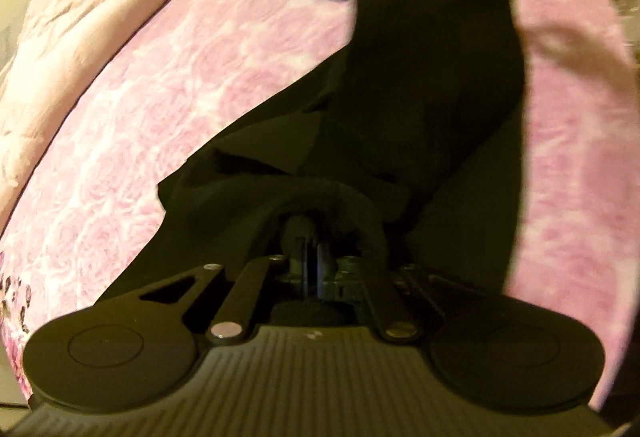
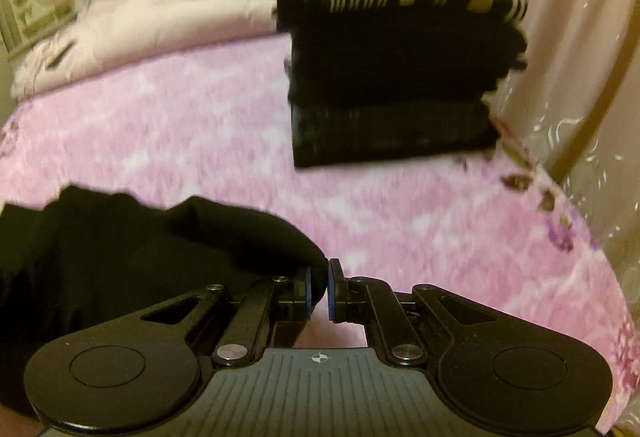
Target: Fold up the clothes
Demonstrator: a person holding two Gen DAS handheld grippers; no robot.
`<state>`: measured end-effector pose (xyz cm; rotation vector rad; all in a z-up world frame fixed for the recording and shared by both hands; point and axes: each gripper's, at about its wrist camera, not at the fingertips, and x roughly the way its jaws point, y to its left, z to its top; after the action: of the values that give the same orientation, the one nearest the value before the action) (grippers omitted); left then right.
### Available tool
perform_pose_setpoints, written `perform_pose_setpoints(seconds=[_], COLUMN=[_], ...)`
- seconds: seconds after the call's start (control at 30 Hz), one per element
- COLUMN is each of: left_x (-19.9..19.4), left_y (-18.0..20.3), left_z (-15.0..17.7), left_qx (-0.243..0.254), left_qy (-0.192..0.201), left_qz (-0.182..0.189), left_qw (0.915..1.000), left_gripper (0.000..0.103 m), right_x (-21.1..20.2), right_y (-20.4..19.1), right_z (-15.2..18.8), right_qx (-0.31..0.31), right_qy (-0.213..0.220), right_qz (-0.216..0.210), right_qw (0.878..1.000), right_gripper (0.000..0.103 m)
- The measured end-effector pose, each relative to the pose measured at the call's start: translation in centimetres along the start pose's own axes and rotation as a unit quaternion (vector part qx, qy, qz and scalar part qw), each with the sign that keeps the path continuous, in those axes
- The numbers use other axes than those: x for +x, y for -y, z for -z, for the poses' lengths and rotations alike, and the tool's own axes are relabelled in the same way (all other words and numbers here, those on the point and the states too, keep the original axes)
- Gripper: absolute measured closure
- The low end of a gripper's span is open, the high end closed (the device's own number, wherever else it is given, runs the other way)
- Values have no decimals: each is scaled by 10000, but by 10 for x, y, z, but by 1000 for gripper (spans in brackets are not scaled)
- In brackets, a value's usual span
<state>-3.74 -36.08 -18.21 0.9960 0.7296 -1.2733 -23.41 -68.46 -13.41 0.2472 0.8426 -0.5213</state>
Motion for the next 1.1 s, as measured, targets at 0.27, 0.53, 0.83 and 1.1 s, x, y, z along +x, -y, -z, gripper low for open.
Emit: perform_pose_setpoints(seconds=[0.27,0.53,0.83,1.1], left_x=[-60,-27,53,46], left_y=[49,15,37,25], left_z=[28,-51,-183,-188], left_qx=[1052,1239,2151,2386], left_qy=[-234,576,1694,1564], left_qz=[2365,2219,2486,1937], left_qw=[9656,9654,9291,9387], left_gripper=[101,47,41,96], right_x=[-23,-36,-47,-49], right_y=[-2,-11,-12,-33], right_z=[23,45,32,28], right_qx=[254,40,-775,-1152], right_qy=[-158,193,659,1070], right_qz=[293,100,-407,-897], right_qw=[9991,9998,9940,9835], right_gripper=[98,98,97,96])
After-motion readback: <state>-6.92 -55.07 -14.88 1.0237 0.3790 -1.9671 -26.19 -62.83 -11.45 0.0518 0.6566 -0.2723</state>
